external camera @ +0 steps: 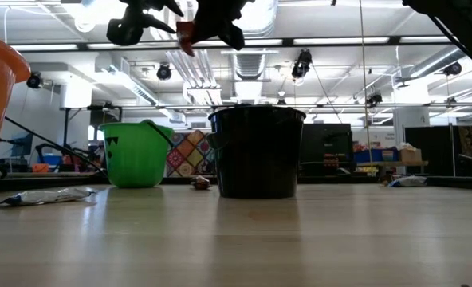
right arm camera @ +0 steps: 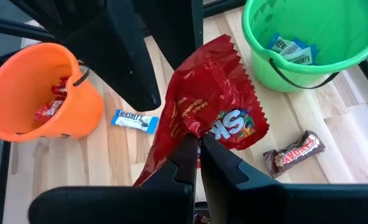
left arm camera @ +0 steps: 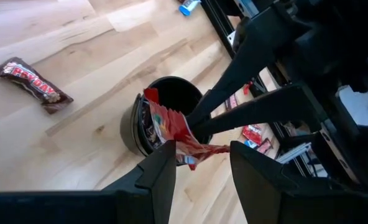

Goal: Sort candy
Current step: Put the top red candy pack into the orange bucket

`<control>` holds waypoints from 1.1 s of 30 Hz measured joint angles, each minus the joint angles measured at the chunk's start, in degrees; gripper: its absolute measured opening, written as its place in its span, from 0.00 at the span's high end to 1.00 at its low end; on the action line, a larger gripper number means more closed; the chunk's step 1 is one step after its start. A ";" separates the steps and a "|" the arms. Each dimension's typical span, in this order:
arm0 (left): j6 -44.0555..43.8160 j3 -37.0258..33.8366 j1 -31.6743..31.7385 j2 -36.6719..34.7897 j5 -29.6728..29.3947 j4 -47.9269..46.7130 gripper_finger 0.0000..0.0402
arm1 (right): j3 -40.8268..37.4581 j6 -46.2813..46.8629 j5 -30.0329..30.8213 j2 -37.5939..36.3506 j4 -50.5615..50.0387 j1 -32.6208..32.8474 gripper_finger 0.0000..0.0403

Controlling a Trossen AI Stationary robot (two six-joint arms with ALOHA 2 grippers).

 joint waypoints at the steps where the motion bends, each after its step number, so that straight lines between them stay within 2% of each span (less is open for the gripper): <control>1: 0.00 0.00 0.00 0.00 0.04 0.02 0.67 | 0.00 0.02 0.00 0.00 0.15 -0.02 0.98; 8: -0.37 0.02 0.00 1.34 0.12 1.40 0.67 | 0.00 0.92 -0.31 0.00 1.85 0.00 0.98; 14: 1.89 0.02 0.04 2.98 2.93 4.99 0.69 | -0.07 1.22 -0.67 -0.45 2.24 0.26 0.98; 18: 2.96 0.05 0.04 3.23 4.25 5.16 0.76 | -0.17 1.33 -0.24 -0.87 3.59 0.41 0.98; 24: 4.56 0.26 0.04 3.23 4.36 6.25 0.96 | -0.20 1.46 -0.69 -2.26 4.85 0.52 0.98; 33: 6.33 0.16 0.02 3.26 5.69 5.92 1.00 | -0.20 1.63 -0.76 -2.25 4.79 0.74 0.98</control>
